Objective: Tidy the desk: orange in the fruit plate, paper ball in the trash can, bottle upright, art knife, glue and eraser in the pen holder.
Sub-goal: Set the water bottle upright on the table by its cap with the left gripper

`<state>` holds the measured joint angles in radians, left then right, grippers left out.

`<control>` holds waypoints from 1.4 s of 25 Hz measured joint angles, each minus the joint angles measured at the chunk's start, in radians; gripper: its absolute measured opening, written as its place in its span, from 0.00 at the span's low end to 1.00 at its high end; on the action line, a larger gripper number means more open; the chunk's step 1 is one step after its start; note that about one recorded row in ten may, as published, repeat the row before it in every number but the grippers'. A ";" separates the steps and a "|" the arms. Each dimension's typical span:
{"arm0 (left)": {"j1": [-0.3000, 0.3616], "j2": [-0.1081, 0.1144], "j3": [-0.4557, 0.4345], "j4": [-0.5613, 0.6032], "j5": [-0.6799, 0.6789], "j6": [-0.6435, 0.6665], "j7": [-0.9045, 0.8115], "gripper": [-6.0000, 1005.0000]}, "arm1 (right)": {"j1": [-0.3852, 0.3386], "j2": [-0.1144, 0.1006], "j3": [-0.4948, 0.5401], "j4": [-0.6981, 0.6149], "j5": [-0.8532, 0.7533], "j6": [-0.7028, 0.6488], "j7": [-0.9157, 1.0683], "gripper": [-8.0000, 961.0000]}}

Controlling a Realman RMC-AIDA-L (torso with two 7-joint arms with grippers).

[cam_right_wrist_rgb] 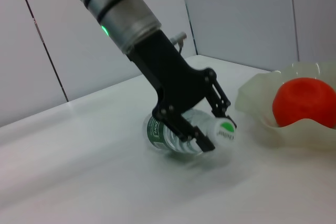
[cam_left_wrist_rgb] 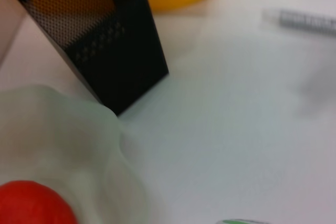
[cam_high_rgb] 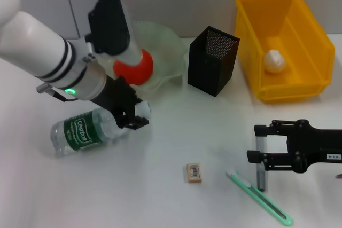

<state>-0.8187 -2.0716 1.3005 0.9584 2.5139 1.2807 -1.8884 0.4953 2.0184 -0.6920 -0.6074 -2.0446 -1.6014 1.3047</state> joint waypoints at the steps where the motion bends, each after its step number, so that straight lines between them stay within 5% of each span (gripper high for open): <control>1: 0.003 0.001 -0.019 0.013 -0.008 0.014 0.000 0.43 | 0.001 -0.001 0.000 0.000 0.000 0.000 0.001 0.77; 15: 0.022 0.009 -0.282 0.085 -0.093 0.184 0.039 0.43 | 0.005 -0.003 0.000 0.000 0.000 0.001 0.015 0.77; 24: 0.050 0.014 -0.333 0.134 -0.149 0.250 0.045 0.43 | 0.004 -0.003 0.000 0.000 0.000 0.002 0.026 0.77; 35: 0.135 0.057 -0.375 0.172 -0.294 0.279 0.058 0.44 | 0.003 -0.003 0.000 0.000 0.000 0.002 0.033 0.77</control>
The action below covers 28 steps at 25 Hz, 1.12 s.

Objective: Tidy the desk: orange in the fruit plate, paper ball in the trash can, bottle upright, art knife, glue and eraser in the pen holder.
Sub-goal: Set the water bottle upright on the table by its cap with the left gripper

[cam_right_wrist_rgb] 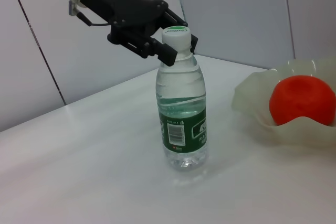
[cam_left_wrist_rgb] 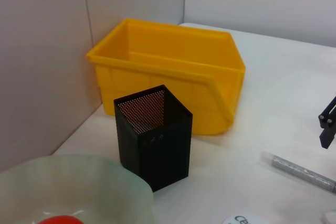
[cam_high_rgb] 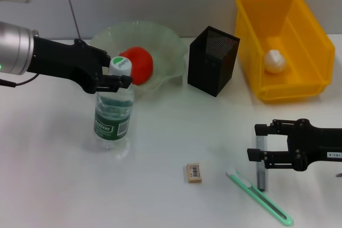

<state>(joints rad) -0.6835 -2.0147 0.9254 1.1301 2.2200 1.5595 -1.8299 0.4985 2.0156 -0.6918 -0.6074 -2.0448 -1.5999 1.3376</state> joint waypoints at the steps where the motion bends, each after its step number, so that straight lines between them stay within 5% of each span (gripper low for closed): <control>1: 0.016 0.006 -0.002 0.003 -0.018 -0.002 0.000 0.44 | 0.000 0.000 0.000 0.000 0.000 0.000 0.004 0.77; 12: 0.060 -0.011 -0.165 -0.021 -0.074 -0.017 0.083 0.44 | 0.002 0.000 0.000 0.000 0.000 0.001 0.008 0.77; 28: 0.151 -0.034 -0.181 -0.078 -0.249 -0.076 0.201 0.46 | 0.004 0.000 0.003 -0.005 0.003 0.002 0.020 0.77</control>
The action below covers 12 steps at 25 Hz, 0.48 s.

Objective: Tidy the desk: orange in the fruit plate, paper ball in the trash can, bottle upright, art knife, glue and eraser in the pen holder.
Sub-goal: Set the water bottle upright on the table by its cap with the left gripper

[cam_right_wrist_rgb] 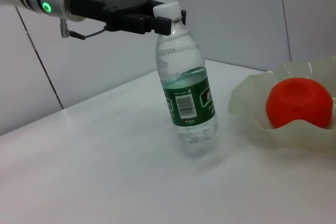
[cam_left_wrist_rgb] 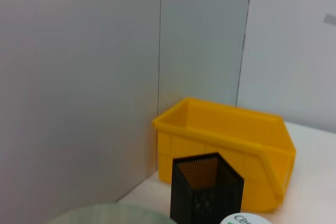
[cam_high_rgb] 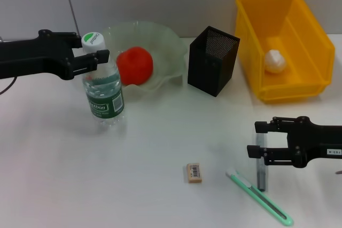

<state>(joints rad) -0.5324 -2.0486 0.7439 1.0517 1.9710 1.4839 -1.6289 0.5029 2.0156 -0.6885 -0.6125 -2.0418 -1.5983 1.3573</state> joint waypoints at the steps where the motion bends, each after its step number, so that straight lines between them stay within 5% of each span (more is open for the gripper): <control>1: 0.007 -0.002 0.000 -0.006 -0.014 -0.004 0.012 0.46 | 0.001 0.000 0.000 0.000 0.000 0.000 0.001 0.77; 12: 0.005 0.006 0.000 -0.089 -0.032 -0.053 0.071 0.48 | 0.009 -0.001 0.001 -0.001 0.000 0.003 0.027 0.77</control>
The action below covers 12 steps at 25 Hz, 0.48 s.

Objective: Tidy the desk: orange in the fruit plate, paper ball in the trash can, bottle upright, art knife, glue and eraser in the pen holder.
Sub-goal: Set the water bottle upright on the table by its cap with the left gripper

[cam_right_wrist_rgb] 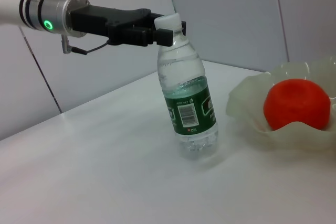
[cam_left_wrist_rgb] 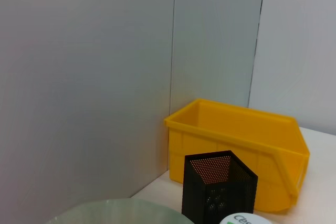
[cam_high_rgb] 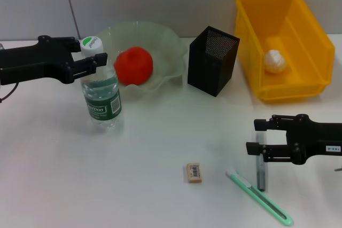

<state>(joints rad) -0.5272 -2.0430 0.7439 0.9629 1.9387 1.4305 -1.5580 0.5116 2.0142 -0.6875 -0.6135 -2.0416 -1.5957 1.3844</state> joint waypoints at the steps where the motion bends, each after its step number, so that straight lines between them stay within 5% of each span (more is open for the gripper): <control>1: 0.000 -0.001 0.000 -0.001 0.000 -0.003 0.003 0.48 | 0.000 0.000 0.002 0.000 0.000 0.000 0.000 0.77; 12: 0.003 -0.006 0.000 -0.017 -0.001 -0.027 0.041 0.49 | -0.002 0.000 0.008 0.000 0.000 0.000 0.015 0.77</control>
<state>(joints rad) -0.5246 -2.0486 0.7440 0.9456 1.9380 1.4038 -1.5167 0.5098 2.0140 -0.6795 -0.6136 -2.0416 -1.5952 1.3989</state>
